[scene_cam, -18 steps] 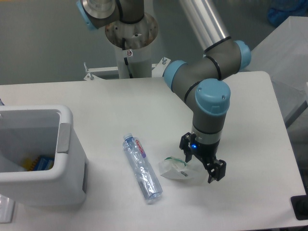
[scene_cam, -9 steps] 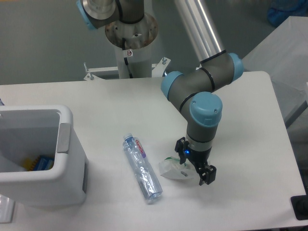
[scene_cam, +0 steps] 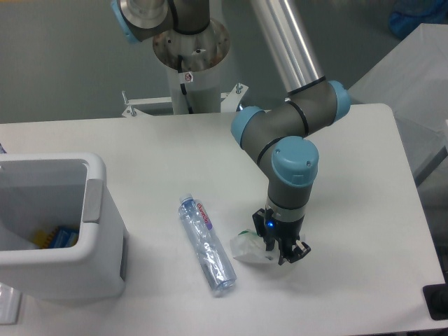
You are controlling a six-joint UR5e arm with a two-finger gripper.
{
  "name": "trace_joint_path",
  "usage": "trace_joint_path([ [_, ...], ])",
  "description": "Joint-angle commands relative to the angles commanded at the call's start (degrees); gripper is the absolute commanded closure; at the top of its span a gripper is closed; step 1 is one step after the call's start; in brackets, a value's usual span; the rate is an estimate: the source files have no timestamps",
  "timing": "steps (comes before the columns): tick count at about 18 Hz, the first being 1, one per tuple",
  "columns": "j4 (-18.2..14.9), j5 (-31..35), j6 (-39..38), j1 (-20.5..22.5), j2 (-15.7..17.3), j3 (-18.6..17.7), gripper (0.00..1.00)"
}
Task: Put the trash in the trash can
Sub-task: 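Lower the gripper and close it on the plastic bag, then lift the bag and carry it over the white trash bin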
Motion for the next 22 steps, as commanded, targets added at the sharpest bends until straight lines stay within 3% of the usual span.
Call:
trace_joint_path([
  [3, 0.0, -0.26, -0.26, 0.09, 0.61, 0.44, 1.0],
  [10, 0.0, -3.24, -5.35, 1.84, 1.58, 6.32, 1.0],
  [14, -0.09, -9.56, -13.07, 2.55, 6.06, 8.96, 1.0],
  [18, -0.88, -14.4, -26.59, 1.5, 12.55, 7.91, 1.0],
  [22, -0.79, -18.63, -42.42, -3.33, 17.65, 8.35, 1.0],
])
